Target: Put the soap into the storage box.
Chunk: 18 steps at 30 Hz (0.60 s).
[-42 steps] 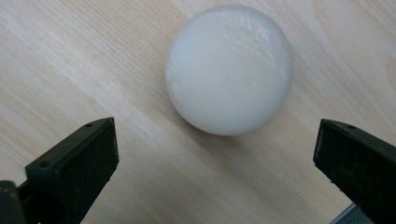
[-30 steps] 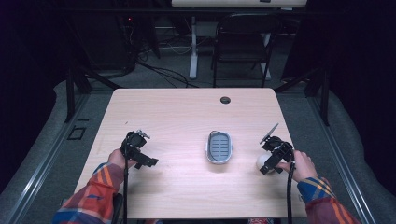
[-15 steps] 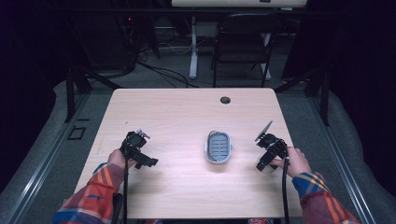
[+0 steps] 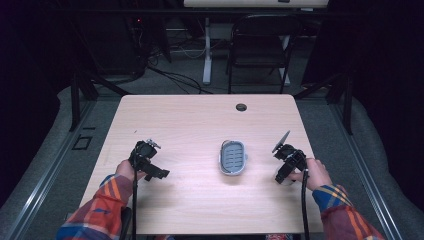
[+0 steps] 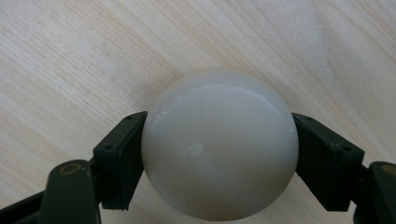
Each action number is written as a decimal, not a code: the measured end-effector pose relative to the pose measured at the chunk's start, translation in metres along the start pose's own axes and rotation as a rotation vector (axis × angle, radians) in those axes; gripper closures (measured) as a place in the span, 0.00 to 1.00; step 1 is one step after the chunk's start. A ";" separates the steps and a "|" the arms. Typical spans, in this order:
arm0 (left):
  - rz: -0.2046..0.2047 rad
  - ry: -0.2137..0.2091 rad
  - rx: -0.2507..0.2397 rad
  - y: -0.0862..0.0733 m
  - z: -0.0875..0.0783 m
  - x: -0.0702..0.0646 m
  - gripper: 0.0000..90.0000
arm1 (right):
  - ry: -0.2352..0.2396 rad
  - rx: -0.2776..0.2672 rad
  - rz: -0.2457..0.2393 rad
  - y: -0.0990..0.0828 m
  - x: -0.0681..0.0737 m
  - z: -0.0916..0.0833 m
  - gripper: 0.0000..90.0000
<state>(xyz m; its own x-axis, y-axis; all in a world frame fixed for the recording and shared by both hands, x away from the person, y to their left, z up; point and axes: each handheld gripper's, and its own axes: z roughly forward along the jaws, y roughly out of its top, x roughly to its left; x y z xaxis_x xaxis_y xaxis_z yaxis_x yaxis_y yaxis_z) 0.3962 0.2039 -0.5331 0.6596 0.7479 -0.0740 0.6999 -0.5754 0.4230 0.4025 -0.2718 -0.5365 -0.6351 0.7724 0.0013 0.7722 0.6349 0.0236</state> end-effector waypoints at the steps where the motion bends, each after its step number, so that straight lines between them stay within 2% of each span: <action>1: 0.000 -0.001 0.000 0.000 0.000 0.000 0.00 | 0.003 -0.010 0.006 0.000 0.001 0.001 0.27; 7: 0.003 0.002 0.002 0.000 0.000 0.000 0.00 | -0.021 -0.013 0.001 -0.001 0.002 0.000 0.27; 8: 0.003 0.003 0.002 0.000 0.000 0.000 0.00 | -0.015 -0.038 0.020 -0.002 0.003 0.001 0.27; 11: 0.003 0.003 0.002 0.000 0.000 0.000 0.00 | -0.022 -0.035 0.009 -0.001 0.003 -0.004 0.27; 12: 0.004 0.002 0.003 0.000 0.000 0.000 0.00 | -0.017 -0.069 0.026 -0.003 0.004 -0.003 0.27; 14: 0.004 0.004 0.003 0.000 0.000 0.000 0.00 | -0.030 -0.022 -0.014 -0.001 0.004 -0.009 0.27; 15: 0.005 0.003 0.003 0.000 0.000 0.000 0.00 | -0.031 -0.051 -0.004 -0.002 0.005 -0.008 0.27; 17: 0.005 0.004 0.003 0.000 0.000 0.000 0.00 | -0.028 -0.051 -0.001 -0.002 0.008 -0.009 0.27; 18: 0.004 0.006 0.005 0.000 0.000 0.000 0.00 | -0.038 -0.041 -0.023 -0.002 0.008 -0.011 0.27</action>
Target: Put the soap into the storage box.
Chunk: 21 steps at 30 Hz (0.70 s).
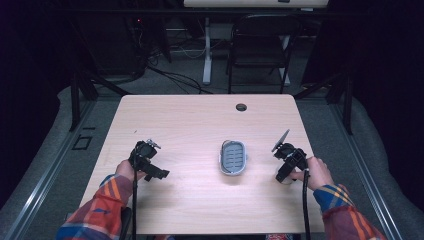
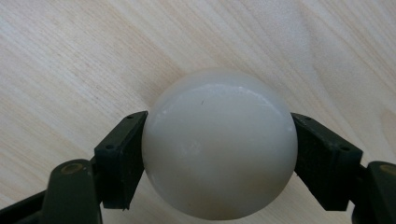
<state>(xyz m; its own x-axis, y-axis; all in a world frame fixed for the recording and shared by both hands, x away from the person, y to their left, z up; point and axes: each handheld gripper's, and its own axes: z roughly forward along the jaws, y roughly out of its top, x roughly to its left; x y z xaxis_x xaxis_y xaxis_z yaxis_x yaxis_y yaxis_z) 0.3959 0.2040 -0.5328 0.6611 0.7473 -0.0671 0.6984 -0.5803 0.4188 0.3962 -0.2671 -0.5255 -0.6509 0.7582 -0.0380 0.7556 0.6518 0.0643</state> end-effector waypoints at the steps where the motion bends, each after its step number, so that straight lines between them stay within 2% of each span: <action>1: 0.000 0.000 -0.001 0.000 0.000 0.000 0.00 | 0.006 -0.001 0.012 0.000 0.001 -0.001 0.27; 4: 0.000 -0.002 -0.002 0.000 0.000 0.000 0.00 | 0.002 0.010 -0.003 0.001 0.002 -0.004 0.27; 5: 0.000 -0.001 -0.001 0.000 0.000 0.000 0.00 | 0.001 -0.014 0.020 0.000 0.004 -0.002 0.27; 6: 0.000 -0.001 0.000 0.000 0.000 0.000 0.00 | 0.002 -0.017 0.006 0.000 0.003 -0.002 0.27; 8: 0.000 0.000 0.002 0.000 0.000 0.000 0.00 | 0.002 -0.016 0.014 0.000 0.004 -0.003 0.27; 9: 0.000 0.000 0.002 0.000 0.000 0.000 0.00 | -0.008 0.003 -0.008 0.002 0.003 -0.006 0.27; 10: -0.001 -0.001 0.000 0.000 0.000 0.000 0.00 | -0.009 -0.006 0.001 0.002 0.004 -0.006 0.27; 12: 0.000 0.001 0.001 0.000 0.000 0.000 0.00 | -0.010 -0.003 -0.013 0.004 0.005 -0.007 0.27; 13: 0.000 0.000 0.000 0.000 0.000 0.000 0.00 | -0.007 -0.017 0.005 0.005 0.006 -0.007 0.27; 15: -0.001 0.001 0.001 0.000 0.000 0.000 0.00 | -0.018 -0.002 -0.022 0.007 0.006 -0.009 0.27; 16: 0.000 0.001 0.001 0.000 0.000 0.000 0.00 | -0.015 -0.001 -0.015 0.008 0.006 -0.011 0.27; 17: -0.001 0.001 0.001 0.000 0.000 0.000 0.00 | -0.017 -0.034 -0.008 0.007 0.007 -0.009 0.27; 18: -0.001 0.000 -0.001 0.000 0.000 0.000 0.00 | -0.026 -0.011 -0.027 0.010 0.007 -0.011 0.27; 21: -0.001 -0.001 0.000 0.000 0.000 0.000 0.00 | -0.026 -0.016 -0.030 0.012 0.008 -0.013 0.27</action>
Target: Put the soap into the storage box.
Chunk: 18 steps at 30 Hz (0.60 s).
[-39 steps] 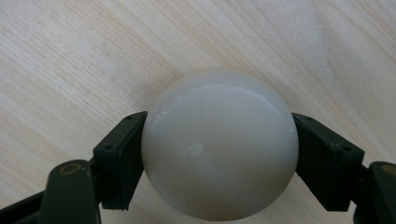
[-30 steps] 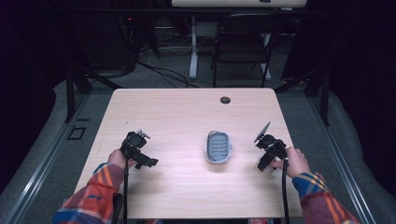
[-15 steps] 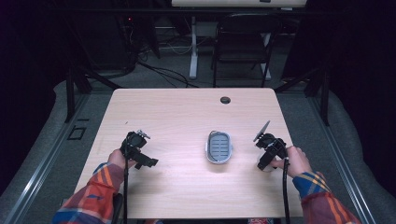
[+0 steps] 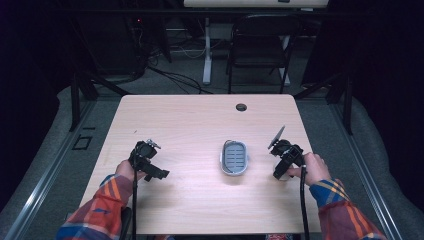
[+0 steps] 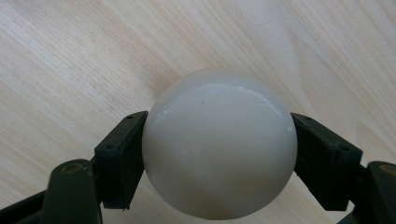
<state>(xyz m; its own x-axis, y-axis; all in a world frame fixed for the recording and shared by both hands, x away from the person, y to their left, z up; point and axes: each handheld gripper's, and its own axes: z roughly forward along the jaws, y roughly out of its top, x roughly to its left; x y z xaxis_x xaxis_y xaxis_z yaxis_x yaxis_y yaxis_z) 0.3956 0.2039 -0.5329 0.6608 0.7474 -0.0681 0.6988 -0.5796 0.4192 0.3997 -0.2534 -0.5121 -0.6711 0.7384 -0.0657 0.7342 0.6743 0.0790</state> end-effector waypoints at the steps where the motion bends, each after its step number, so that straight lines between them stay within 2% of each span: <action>1: 0.000 0.002 0.001 0.000 0.000 0.000 0.00 | 0.001 -0.006 0.003 0.001 0.001 0.000 0.27; 2: 0.000 0.001 0.001 0.000 0.000 0.000 0.00 | 0.004 -0.018 0.009 0.002 0.002 0.000 0.27; 3: 0.000 0.000 0.003 0.000 0.000 0.000 0.00 | -0.006 0.007 -0.011 0.005 0.001 -0.003 0.27; 6: 0.000 0.000 0.001 0.000 0.000 0.000 0.00 | -0.003 -0.021 -0.003 0.007 0.003 -0.002 0.27; 7: 0.000 -0.001 0.002 0.000 0.000 0.000 0.00 | -0.005 0.009 -0.017 0.009 0.002 -0.004 0.27; 9: 0.000 -0.001 0.002 0.000 0.000 0.000 0.00 | -0.002 -0.023 -0.002 0.010 0.003 -0.003 0.27; 10: -0.001 -0.002 0.002 0.000 0.000 0.000 0.00 | -0.008 -0.002 -0.022 0.012 0.002 -0.005 0.27; 12: 0.000 -0.001 0.003 0.000 0.000 0.000 0.00 | -0.011 0.011 -0.026 0.014 0.003 -0.006 0.27; 13: 0.000 -0.001 0.003 0.000 0.000 0.000 0.00 | -0.010 -0.002 -0.023 0.015 0.004 -0.006 0.27; 14: 0.000 -0.001 0.003 0.000 0.000 0.000 0.00 | -0.012 0.017 -0.037 0.016 0.003 -0.007 0.27; 17: 0.000 -0.001 0.002 0.000 0.000 0.000 0.00 | -0.015 -0.005 -0.031 0.018 0.004 -0.008 0.27; 18: 0.000 -0.001 0.003 0.000 0.000 0.000 0.00 | -0.019 0.008 -0.035 0.020 0.004 -0.010 0.27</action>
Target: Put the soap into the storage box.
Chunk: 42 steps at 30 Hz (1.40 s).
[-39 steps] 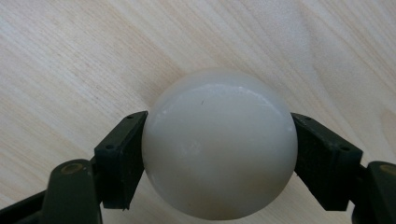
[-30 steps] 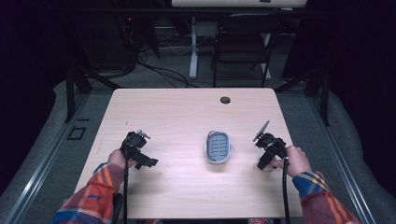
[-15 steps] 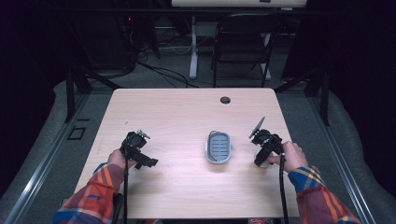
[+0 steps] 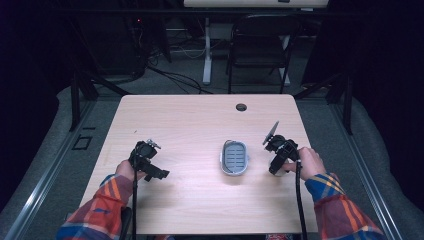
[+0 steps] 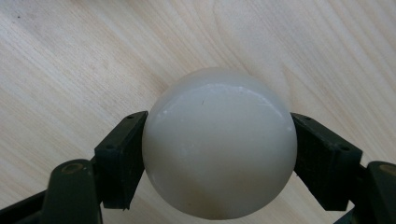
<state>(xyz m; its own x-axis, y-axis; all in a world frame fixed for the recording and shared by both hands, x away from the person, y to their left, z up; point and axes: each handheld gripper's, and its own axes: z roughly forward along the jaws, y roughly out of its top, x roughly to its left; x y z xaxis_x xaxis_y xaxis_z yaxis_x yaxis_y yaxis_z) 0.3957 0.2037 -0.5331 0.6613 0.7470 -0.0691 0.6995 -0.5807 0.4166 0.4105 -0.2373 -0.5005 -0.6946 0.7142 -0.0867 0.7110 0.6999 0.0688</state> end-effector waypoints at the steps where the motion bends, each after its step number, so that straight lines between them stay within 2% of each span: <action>1: 0.000 0.000 0.000 0.000 0.000 0.000 0.00 | 0.003 -0.019 0.005 0.000 0.000 0.000 0.27; 10: 0.000 -0.001 0.000 0.000 0.000 0.000 0.00 | -0.009 -0.004 -0.015 0.010 0.000 -0.008 0.27; 11: 0.001 0.000 0.003 0.000 0.000 0.000 0.00 | -0.003 -0.025 0.002 0.010 0.002 -0.007 0.27; 13: -0.001 -0.002 0.004 0.000 0.000 0.000 0.00 | -0.008 -0.010 -0.012 0.012 0.001 -0.009 0.27; 16: 0.001 -0.002 0.004 0.000 0.001 0.000 0.00 | -0.009 -0.030 -0.003 0.015 0.002 -0.011 0.27; 20: 0.000 -0.001 0.006 0.000 0.001 0.000 0.00 | -0.021 -0.014 -0.030 0.020 0.002 -0.016 0.27; 42: 0.003 -0.003 0.009 0.001 0.002 0.000 0.00 | -0.034 -0.035 -0.045 0.035 0.003 -0.034 0.27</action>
<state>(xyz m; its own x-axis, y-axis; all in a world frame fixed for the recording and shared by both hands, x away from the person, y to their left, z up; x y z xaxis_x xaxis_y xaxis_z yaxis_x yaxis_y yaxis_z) 0.3963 0.2025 -0.5342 0.6644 0.7441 -0.0701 0.6995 -0.5860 0.4091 0.4295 -0.2101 -0.4642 -0.7215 0.6813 -0.1240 0.6742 0.7319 0.0989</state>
